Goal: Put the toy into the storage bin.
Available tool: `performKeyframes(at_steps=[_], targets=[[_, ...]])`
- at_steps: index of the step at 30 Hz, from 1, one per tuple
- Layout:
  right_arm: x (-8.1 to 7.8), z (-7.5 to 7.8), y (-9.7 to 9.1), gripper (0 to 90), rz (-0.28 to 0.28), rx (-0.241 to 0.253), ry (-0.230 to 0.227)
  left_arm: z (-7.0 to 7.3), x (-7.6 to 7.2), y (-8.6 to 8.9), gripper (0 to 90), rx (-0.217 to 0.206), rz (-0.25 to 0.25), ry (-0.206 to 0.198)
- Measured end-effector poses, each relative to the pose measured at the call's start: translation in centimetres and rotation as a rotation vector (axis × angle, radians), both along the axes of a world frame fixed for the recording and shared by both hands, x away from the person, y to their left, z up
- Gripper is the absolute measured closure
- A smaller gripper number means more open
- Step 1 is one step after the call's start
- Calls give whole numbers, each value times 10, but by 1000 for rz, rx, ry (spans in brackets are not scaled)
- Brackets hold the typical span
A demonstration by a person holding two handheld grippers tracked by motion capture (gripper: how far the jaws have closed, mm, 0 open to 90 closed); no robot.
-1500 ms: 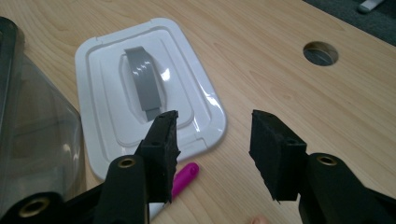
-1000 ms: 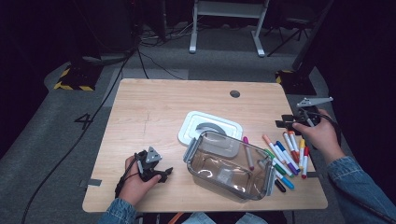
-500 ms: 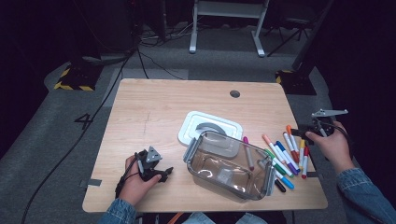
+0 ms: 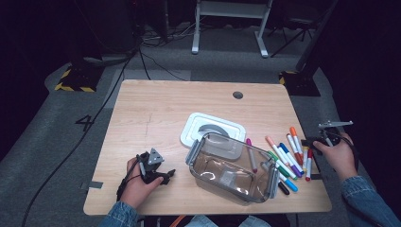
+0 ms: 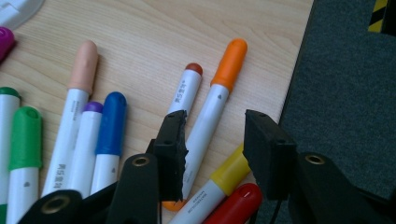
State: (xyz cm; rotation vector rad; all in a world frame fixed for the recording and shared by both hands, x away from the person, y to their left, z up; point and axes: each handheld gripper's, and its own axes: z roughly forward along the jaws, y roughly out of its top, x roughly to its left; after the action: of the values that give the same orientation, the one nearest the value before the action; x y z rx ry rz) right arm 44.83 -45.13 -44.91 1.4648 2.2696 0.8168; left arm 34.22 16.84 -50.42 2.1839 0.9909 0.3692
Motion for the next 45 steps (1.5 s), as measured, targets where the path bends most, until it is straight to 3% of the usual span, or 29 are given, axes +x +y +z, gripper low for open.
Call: performKeyframes(at_steps=[8,14,24,31,37,45], targets=[[12,-12,11,633,-32,-5,43,0,0,0,208,1,0,-1],[23,-21,22,658,-43,-55,63,0,0,0,208,2,0,-1],[36,-26,36,740,-66,-92,63,0,0,0,208,2,0,-1],[38,-25,40,769,-98,-66,72,0,0,0,208,2,0,-1],[36,-8,40,769,-96,-50,35,0,0,0,208,2,0,-1],[28,26,45,769,-48,-14,-9,0,0,0,208,2,1,-1]])
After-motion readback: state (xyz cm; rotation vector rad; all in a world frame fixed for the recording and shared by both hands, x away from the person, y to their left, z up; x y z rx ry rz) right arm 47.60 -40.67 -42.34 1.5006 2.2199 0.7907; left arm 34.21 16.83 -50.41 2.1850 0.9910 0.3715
